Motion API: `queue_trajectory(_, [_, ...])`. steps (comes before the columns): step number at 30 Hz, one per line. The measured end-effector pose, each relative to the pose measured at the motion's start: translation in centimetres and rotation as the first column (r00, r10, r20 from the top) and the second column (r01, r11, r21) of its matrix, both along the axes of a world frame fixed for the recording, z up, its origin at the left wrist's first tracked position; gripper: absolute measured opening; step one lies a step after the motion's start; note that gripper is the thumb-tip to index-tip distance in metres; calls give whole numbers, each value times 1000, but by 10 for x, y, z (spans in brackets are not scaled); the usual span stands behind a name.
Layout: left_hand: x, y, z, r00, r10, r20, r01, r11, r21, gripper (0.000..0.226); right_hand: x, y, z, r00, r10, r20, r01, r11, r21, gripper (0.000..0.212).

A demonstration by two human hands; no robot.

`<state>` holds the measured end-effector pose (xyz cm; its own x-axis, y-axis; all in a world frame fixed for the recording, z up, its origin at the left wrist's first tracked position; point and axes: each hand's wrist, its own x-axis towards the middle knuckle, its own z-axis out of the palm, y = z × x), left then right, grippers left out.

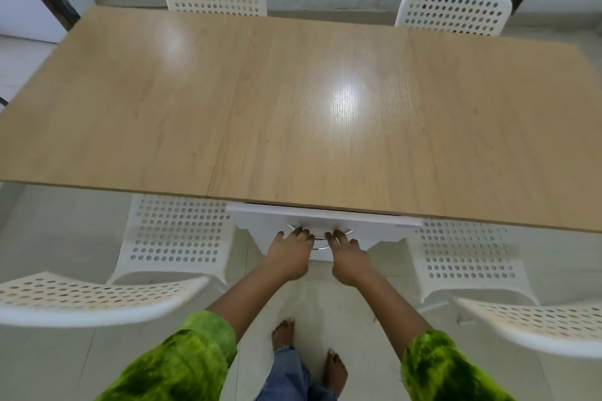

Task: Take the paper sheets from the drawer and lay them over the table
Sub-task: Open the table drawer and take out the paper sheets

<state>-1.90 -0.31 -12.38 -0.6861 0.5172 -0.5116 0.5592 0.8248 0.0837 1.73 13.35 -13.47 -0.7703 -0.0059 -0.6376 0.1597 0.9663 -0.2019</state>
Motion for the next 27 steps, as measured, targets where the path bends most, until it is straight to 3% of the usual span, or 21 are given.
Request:
queue_trajectory(2, [9, -4, 14, 988, 42, -151, -10, 978, 207, 37, 8, 2, 17, 997, -44, -64, 39, 996, -76, 59])
queue_trajectory(4, [14, -11, 27, 945, 133, -299, 3, 910, 415, 30, 12, 7, 39, 929, -220, -296, 170, 968, -186, 38])
queue_trajectory(6, [14, -21, 34, 927, 197, -318, -53, 910, 410, 28, 14, 13, 53, 818, -326, -475, 242, 943, -230, 26])
queue_trajectory(7, [14, -24, 34, 944, 205, -257, -111, 934, 339, 30, 14, 17, 56, 813, -309, -493, 239, 950, -202, 24])
queue_trajectory(10, [14, -30, 39, 973, 231, -2, -229, 964, 139, 40, 15, 24, 53, 938, -172, -302, 164, 985, -54, 29])
queue_trajectory(16, [27, -33, 50, 875, 360, 324, -406, 910, 85, 49, 35, 35, 33, 961, -277, 5, 267, 923, -276, 30])
queue_trajectory(19, [38, -35, 36, 854, 434, 288, -493, 851, 181, 34, 48, 35, 22, 930, -321, 177, 365, 854, -370, 25])
queue_trajectory(21, [41, -37, 27, 853, 506, 127, -520, 804, 288, 29, 51, 37, 11, 922, -362, 139, 388, 841, -378, 22])
queue_trajectory(23, [39, -38, 17, 812, 583, 25, -557, 763, 327, 39, 51, 40, 1, 899, -428, 98, 429, 810, -399, 24])
queue_trajectory(25, [36, -37, 8, 755, 652, 74, -645, 718, 261, 58, 48, 42, -6, 880, -464, 101, 461, 784, -415, 20])
queue_trajectory(27, [33, -38, 0, 632, 737, 242, -775, 598, 203, 72, 44, 43, -12, 852, -497, 165, 517, 744, -423, 22])
